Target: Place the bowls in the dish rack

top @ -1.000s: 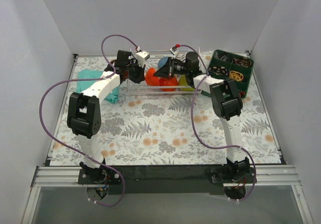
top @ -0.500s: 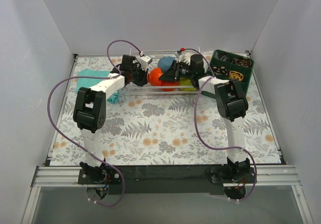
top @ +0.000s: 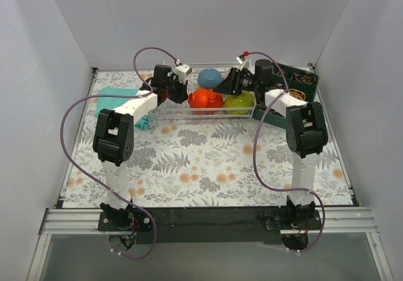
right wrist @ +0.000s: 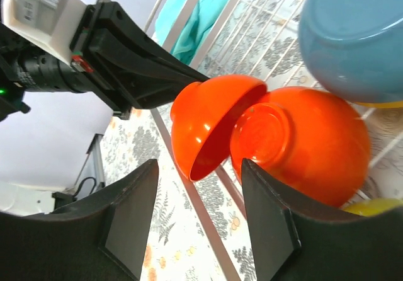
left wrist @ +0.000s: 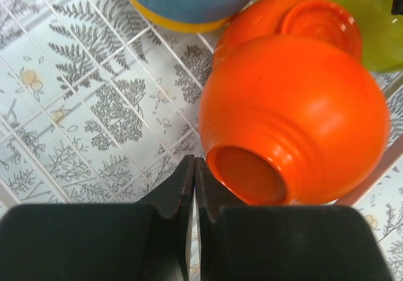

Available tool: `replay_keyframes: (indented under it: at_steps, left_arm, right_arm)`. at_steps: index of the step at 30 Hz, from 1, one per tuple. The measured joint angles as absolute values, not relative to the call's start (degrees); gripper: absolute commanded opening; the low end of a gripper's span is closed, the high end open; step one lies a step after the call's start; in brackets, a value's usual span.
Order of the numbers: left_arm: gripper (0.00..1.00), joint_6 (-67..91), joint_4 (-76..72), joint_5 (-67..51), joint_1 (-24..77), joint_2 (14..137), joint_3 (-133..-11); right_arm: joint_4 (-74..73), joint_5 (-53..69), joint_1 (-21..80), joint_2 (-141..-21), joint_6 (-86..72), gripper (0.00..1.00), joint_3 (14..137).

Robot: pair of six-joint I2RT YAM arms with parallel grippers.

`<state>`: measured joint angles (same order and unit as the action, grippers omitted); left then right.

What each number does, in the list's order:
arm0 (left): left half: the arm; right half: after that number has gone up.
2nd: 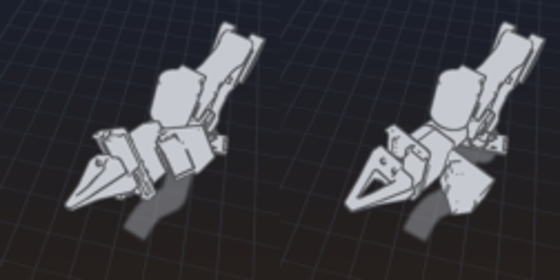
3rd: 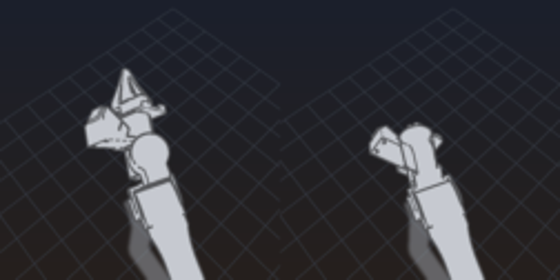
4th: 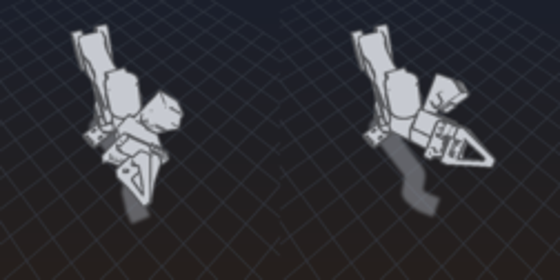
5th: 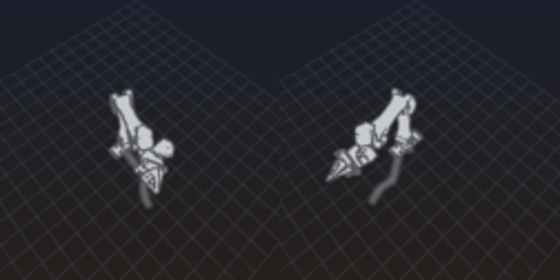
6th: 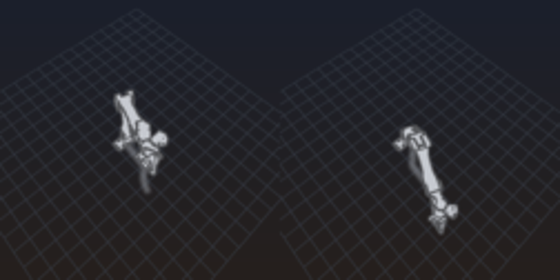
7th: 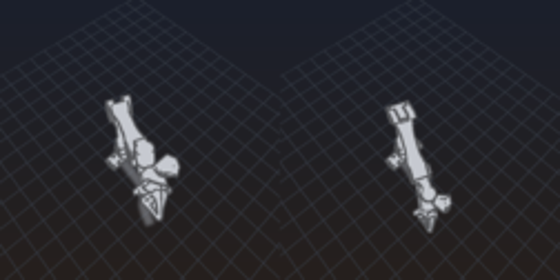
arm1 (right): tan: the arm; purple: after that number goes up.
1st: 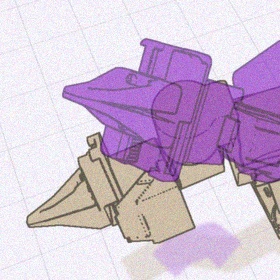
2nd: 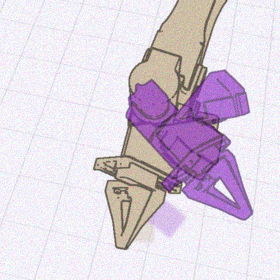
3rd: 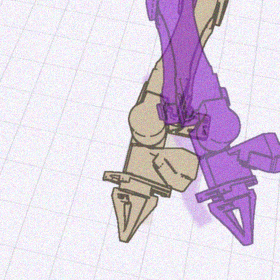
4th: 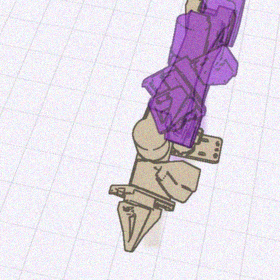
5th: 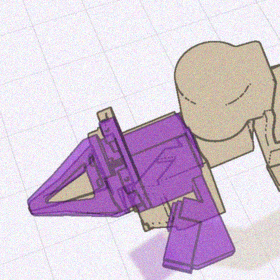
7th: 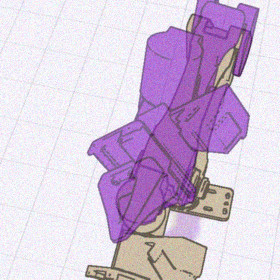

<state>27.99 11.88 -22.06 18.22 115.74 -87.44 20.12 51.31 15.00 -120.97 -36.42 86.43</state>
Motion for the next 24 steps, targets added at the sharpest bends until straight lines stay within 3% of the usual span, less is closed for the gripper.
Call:
replay_keyframes:
  at_steps: [24]
  left_arm:
    - [0.00, 30.9, 13.7, -21.0, 20.5, 110.0, -89.8]
  right_arm:
    - [6.0, 46.0, 13.1, -109.0, -18.9, 0.63, 82.9]
